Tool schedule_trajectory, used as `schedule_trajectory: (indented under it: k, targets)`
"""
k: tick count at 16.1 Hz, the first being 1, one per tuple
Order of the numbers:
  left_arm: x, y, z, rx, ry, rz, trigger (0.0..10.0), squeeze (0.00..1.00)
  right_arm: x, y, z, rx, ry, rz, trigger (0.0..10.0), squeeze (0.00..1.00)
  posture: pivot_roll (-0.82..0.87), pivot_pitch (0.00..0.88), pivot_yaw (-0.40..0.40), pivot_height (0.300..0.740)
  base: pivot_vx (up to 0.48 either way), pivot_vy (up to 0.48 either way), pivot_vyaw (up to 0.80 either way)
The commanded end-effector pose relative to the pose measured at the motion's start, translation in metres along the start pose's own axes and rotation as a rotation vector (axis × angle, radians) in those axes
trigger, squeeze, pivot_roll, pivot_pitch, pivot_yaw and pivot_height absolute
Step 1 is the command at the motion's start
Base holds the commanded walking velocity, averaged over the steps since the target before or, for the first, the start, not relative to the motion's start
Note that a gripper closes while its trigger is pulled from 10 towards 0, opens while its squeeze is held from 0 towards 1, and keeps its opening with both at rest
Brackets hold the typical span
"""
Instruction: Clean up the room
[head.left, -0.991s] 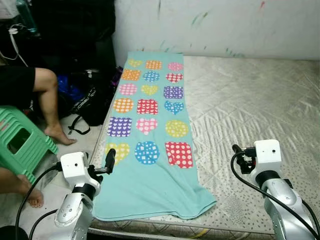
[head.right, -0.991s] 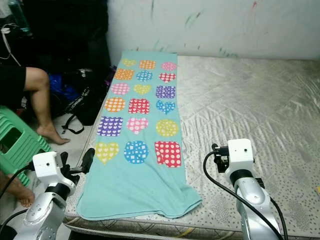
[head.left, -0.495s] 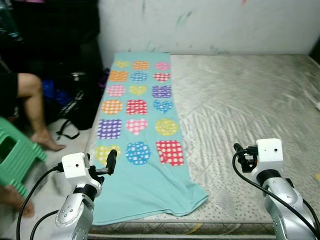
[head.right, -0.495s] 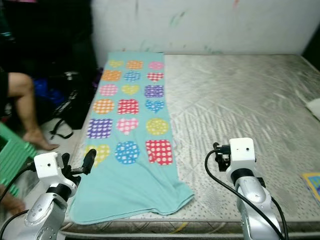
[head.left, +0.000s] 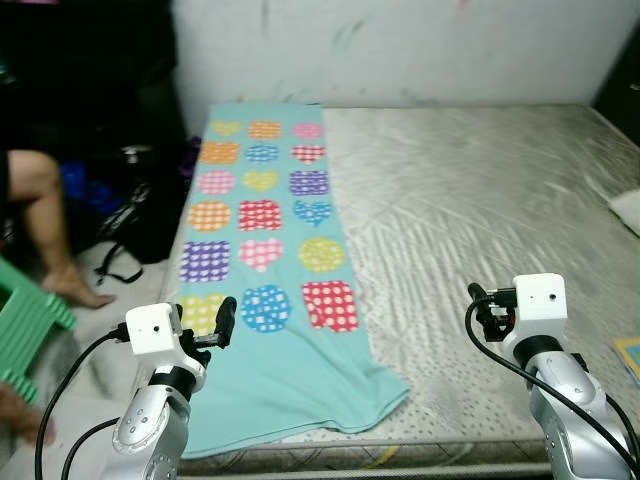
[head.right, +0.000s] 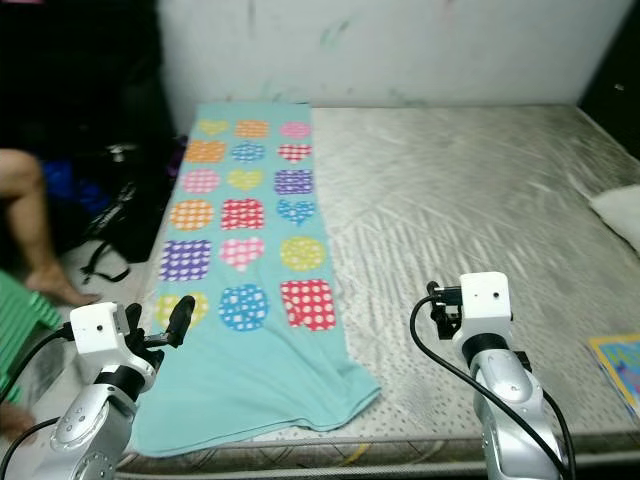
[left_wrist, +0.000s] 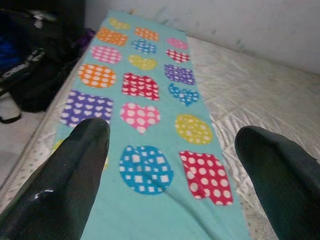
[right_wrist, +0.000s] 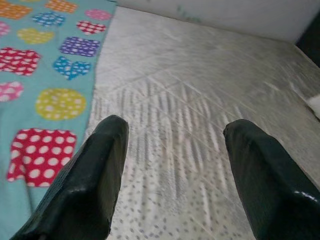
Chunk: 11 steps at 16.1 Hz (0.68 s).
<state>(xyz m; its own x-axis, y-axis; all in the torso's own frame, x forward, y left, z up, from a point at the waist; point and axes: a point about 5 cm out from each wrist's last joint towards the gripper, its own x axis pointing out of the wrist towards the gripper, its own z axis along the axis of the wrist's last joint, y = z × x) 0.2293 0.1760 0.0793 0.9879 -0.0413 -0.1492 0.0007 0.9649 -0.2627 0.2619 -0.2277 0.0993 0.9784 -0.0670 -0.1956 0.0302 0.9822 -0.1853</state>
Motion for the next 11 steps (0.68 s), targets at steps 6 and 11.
schedule_trajectory:
  k: [6, 11]
  targets:
    - [-0.0010, -0.0008, 0.0010, 0.003, 0.010, -0.008, 10.0, 0.00, 0.0028, 0.0000, 0.0015, 0.018, 0.003, -0.007, 10.0, 0.00, -0.09, 0.000, 0.012, 0.740, 0.000, 0.000, -0.21]
    - [-0.0010, -0.0009, 0.0014, -0.012, 0.008, -0.009, 10.0, 0.00, 0.0035, 0.0003, 0.0012, 0.012, 0.002, -0.004, 10.0, 0.00, -0.09, 0.000, 0.010, 0.740, 0.000, 0.000, -0.10]
